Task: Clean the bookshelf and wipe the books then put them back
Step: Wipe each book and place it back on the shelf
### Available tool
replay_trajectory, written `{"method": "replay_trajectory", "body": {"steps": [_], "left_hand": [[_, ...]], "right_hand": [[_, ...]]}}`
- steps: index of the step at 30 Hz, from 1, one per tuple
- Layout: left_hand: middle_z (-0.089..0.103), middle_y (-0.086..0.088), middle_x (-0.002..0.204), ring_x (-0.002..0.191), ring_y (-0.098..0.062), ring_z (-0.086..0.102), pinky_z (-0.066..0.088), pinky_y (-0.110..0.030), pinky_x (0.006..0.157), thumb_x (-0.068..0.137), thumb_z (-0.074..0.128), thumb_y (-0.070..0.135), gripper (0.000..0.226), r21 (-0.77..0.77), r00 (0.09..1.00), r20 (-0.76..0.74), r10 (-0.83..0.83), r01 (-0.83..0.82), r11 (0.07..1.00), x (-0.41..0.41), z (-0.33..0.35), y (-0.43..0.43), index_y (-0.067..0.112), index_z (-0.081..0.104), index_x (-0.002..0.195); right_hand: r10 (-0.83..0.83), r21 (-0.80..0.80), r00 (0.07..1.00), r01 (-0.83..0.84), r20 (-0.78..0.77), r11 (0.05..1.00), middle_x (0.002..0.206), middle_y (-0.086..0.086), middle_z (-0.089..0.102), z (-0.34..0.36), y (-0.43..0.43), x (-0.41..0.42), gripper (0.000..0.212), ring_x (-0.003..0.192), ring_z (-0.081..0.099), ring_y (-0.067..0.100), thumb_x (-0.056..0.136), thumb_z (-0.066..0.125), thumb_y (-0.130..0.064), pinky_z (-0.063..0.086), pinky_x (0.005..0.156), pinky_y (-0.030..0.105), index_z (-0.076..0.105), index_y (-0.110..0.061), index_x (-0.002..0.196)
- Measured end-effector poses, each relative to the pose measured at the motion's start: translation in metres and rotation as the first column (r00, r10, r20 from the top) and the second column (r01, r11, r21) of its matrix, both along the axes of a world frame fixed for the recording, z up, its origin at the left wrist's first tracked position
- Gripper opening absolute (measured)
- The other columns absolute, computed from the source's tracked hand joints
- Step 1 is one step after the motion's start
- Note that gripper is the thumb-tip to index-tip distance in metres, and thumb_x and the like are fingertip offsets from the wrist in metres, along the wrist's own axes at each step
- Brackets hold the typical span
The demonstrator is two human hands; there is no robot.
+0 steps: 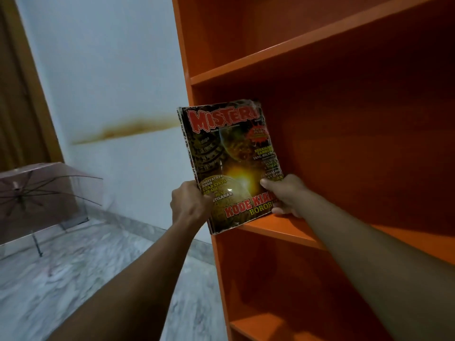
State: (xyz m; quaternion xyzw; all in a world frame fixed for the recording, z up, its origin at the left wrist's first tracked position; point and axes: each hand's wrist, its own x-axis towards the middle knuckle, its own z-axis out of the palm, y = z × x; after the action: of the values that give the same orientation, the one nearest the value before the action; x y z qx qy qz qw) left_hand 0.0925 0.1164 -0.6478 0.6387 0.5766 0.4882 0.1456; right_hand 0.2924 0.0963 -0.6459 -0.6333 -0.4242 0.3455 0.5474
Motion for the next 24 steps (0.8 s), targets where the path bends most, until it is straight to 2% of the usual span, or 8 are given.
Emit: {"method": "replay_trajectory", "body": {"steps": [5, 7, 10, 13, 18, 20, 22, 24], "left_hand": [[0.072, -0.009, 0.086, 0.074, -0.029, 0.069, 0.06, -0.043, 0.074, 0.087, 0.069, 0.02, 0.009, 0.013, 0.999, 0.03, 0.043, -0.043, 0.999, 0.001, 0.004, 0.014, 0.015, 0.073, 0.092], [0.072, -0.009, 0.087, 0.074, -0.03, 0.069, 0.061, -0.044, 0.073, 0.087, 0.07, 0.019, 0.01, 0.015, 1.0, 0.02, 0.024, -0.024, 1.0, 0.001, 0.007, 0.019, 0.014, 0.072, 0.094], [0.071, -0.011, 0.091, 0.075, -0.031, 0.069, 0.061, -0.045, 0.07, 0.087, 0.07, 0.019, 0.013, -0.004, 1.0, -0.022, -0.021, 0.02, 1.0, 0.004, 0.012, 0.028, 0.013, 0.071, 0.099], [0.07, -0.011, 0.093, 0.078, -0.031, 0.07, 0.061, -0.042, 0.072, 0.088, 0.07, 0.02, 0.01, -0.008, 0.997, -0.074, -0.033, 0.032, 0.999, 0.01, 0.018, 0.032, 0.016, 0.07, 0.098], [0.069, -0.011, 0.095, 0.079, -0.029, 0.067, 0.057, -0.036, 0.062, 0.088, 0.071, 0.02, 0.02, 0.043, 0.994, -0.11, 0.022, -0.017, 0.999, 0.017, 0.014, 0.034, 0.008, 0.07, 0.104], [0.065, -0.013, 0.096, 0.079, -0.03, 0.065, 0.052, -0.033, 0.055, 0.086, 0.073, 0.021, 0.027, 0.051, 0.993, -0.104, 0.05, -0.045, 0.998, 0.016, 0.011, 0.037, 0.005, 0.062, 0.104], [0.062, -0.012, 0.099, 0.083, -0.031, 0.065, 0.057, -0.04, 0.063, 0.082, 0.078, 0.024, 0.039, 0.023, 0.997, -0.018, 0.075, -0.075, 0.997, 0.012, 0.011, 0.041, 0.008, 0.051, 0.105], [0.064, -0.011, 0.096, 0.081, -0.03, 0.068, 0.06, -0.046, 0.069, 0.079, 0.081, 0.029, 0.038, -0.01, 0.997, 0.011, 0.072, -0.071, 0.997, 0.008, 0.011, 0.044, 0.008, 0.055, 0.099]], "right_hand": [[0.015, 0.081, 0.999, -0.018, 0.037, 0.997, 0.112, 0.009, 0.064, -0.01, 0.021, -0.021, 0.037, 0.102, 0.063, 0.03, 0.08, 0.078, -0.022, 0.056, 0.085, 0.045, 0.059, -0.01, 0.109], [0.01, 0.107, 0.996, -0.02, 0.087, 0.994, 0.117, 0.009, 0.064, -0.013, 0.029, -0.027, 0.043, 0.106, 0.061, 0.029, 0.078, 0.08, -0.022, 0.052, 0.091, 0.041, 0.059, -0.008, 0.112], [-0.009, 0.092, 0.968, -0.014, 0.25, 0.996, 0.114, 0.006, 0.062, -0.016, 0.039, -0.035, 0.041, 0.107, 0.058, 0.028, 0.079, 0.079, -0.024, 0.045, 0.08, 0.029, 0.062, -0.005, 0.111], [-0.02, 0.058, 0.922, -0.002, 0.387, 0.998, 0.112, 0.01, 0.064, -0.02, 0.045, -0.044, 0.038, 0.102, 0.06, 0.029, 0.079, 0.08, -0.03, 0.041, 0.071, 0.026, 0.064, -0.005, 0.103], [0.017, 0.031, 0.887, -0.035, 0.462, 0.999, 0.119, 0.012, 0.063, -0.028, 0.054, -0.052, 0.048, 0.107, 0.06, 0.032, 0.075, 0.083, -0.029, 0.045, 0.076, 0.029, 0.062, -0.005, 0.11], [0.028, 0.026, 0.88, -0.046, 0.474, 0.999, 0.121, 0.013, 0.063, -0.028, 0.055, -0.052, 0.051, 0.11, 0.059, 0.033, 0.074, 0.084, -0.03, 0.045, 0.079, 0.03, 0.061, -0.005, 0.112], [0.039, 0.029, 0.873, -0.061, 0.487, 0.998, 0.119, 0.013, 0.064, -0.029, 0.055, -0.051, 0.049, 0.108, 0.059, 0.033, 0.074, 0.083, -0.031, 0.043, 0.076, 0.029, 0.063, -0.005, 0.111], [0.046, 0.038, 0.869, -0.074, 0.494, 0.997, 0.116, 0.013, 0.065, -0.03, 0.055, -0.05, 0.047, 0.107, 0.06, 0.033, 0.075, 0.083, -0.032, 0.044, 0.076, 0.029, 0.064, -0.004, 0.109]]}}
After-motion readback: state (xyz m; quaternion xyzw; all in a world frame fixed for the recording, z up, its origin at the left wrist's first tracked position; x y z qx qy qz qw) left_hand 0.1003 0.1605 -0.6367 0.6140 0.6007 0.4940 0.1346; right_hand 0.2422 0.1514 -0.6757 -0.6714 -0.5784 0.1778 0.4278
